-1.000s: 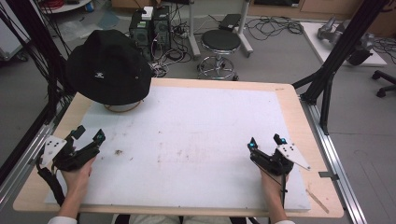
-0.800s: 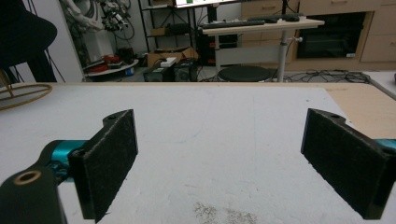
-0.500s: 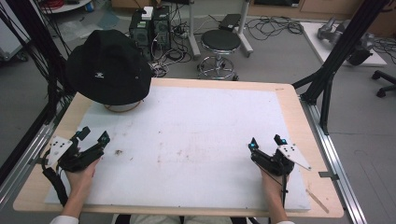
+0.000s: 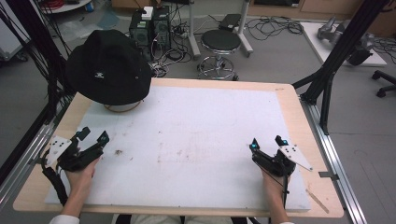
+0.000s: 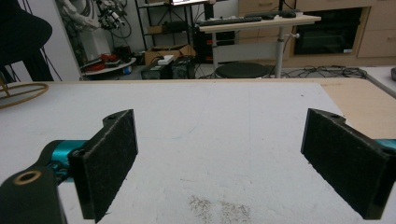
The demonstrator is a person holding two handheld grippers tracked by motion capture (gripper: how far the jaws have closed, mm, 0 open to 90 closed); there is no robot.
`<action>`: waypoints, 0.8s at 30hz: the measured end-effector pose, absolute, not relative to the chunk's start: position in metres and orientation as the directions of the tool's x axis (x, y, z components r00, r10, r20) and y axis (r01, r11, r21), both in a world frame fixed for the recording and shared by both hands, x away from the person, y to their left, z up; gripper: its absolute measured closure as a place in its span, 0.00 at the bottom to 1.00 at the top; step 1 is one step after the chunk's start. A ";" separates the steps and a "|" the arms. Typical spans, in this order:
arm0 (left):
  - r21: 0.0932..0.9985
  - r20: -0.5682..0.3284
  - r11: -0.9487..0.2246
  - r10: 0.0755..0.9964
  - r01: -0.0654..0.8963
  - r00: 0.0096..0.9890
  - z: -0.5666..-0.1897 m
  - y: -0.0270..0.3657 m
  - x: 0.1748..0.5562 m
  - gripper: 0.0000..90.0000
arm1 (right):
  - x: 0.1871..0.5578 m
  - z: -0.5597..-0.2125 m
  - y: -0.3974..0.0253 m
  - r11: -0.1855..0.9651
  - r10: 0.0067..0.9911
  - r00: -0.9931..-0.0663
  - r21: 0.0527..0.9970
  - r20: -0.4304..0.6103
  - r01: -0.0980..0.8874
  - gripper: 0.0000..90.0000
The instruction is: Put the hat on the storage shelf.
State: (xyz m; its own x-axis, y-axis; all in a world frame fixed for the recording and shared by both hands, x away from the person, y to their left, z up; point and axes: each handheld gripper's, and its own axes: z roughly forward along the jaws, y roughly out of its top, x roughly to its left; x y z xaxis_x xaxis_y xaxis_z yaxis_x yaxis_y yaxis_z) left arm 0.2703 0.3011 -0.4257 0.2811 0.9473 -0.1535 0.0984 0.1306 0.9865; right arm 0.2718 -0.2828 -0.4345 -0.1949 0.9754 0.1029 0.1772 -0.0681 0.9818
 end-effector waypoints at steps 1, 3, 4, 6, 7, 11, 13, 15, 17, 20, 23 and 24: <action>0.986 -0.156 0.133 0.947 0.099 0.282 -0.426 0.301 0.270 0.28 | 0.272 -0.434 -0.283 -0.068 0.975 -0.194 0.982 0.103 0.177 0.11; 0.985 -0.161 0.137 0.946 0.100 0.282 -0.426 0.302 0.270 0.29 | 0.272 -0.435 -0.283 -0.070 0.975 -0.194 0.981 0.105 0.179 0.11; 0.985 -0.161 0.138 0.946 0.101 0.282 -0.426 0.302 0.270 0.29 | 0.272 -0.435 -0.283 -0.070 0.975 -0.195 0.981 0.105 0.182 0.11; 0.985 -0.163 0.140 0.946 0.102 0.281 -0.426 0.303 0.270 0.29 | 0.273 -0.435 -0.283 -0.069 0.975 -0.195 0.981 0.105 0.183 0.11; 0.985 -0.164 0.141 0.946 0.101 0.281 -0.426 0.303 0.270 0.29 | 0.273 -0.435 -0.283 -0.069 0.975 -0.196 0.981 0.105 0.184 0.11; 0.983 -0.173 0.149 0.945 0.107 0.278 -0.427 0.304 0.270 0.29 | 0.272 -0.435 -0.283 -0.073 0.975 -0.195 0.979 0.110 0.188 0.11; 0.983 -0.175 0.150 0.944 0.110 0.280 -0.427 0.304 0.270 0.29 | 0.272 -0.435 -0.283 -0.075 0.974 -0.195 0.979 0.113 0.192 0.11; 0.982 -0.174 0.147 0.943 0.115 0.283 -0.428 0.304 0.271 0.29 | 0.272 -0.435 -0.283 -0.076 0.974 -0.194 0.978 0.114 0.193 0.11; 0.982 -0.177 0.150 0.943 0.115 0.282 -0.428 0.304 0.271 0.29 | 0.272 -0.435 -0.283 -0.076 0.974 -0.194 0.978 0.114 0.194 0.11; 0.982 -0.178 0.149 0.942 0.119 0.285 -0.428 0.304 0.272 0.29 | 0.272 -0.435 -0.283 -0.074 0.974 -0.195 0.978 0.113 0.194 0.11; 0.981 -0.180 0.151 0.941 0.122 0.286 -0.429 0.304 0.272 0.29 | 0.272 -0.435 -0.283 -0.075 0.974 -0.194 0.978 0.113 0.196 0.11; 0.981 -0.180 0.149 0.941 0.124 0.288 -0.429 0.304 0.272 0.29 | 0.272 -0.435 -0.283 -0.073 0.974 -0.195 0.978 0.112 0.195 0.11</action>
State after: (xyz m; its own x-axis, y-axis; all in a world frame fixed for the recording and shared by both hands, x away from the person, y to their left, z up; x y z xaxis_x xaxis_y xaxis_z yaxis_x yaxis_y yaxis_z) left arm 0.2720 0.3039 -0.4288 0.2877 0.9407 -0.1798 0.1244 0.1494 0.9809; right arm 0.2718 -0.2828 -0.4352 -0.1948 0.9745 0.1117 0.1947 -0.0732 0.9781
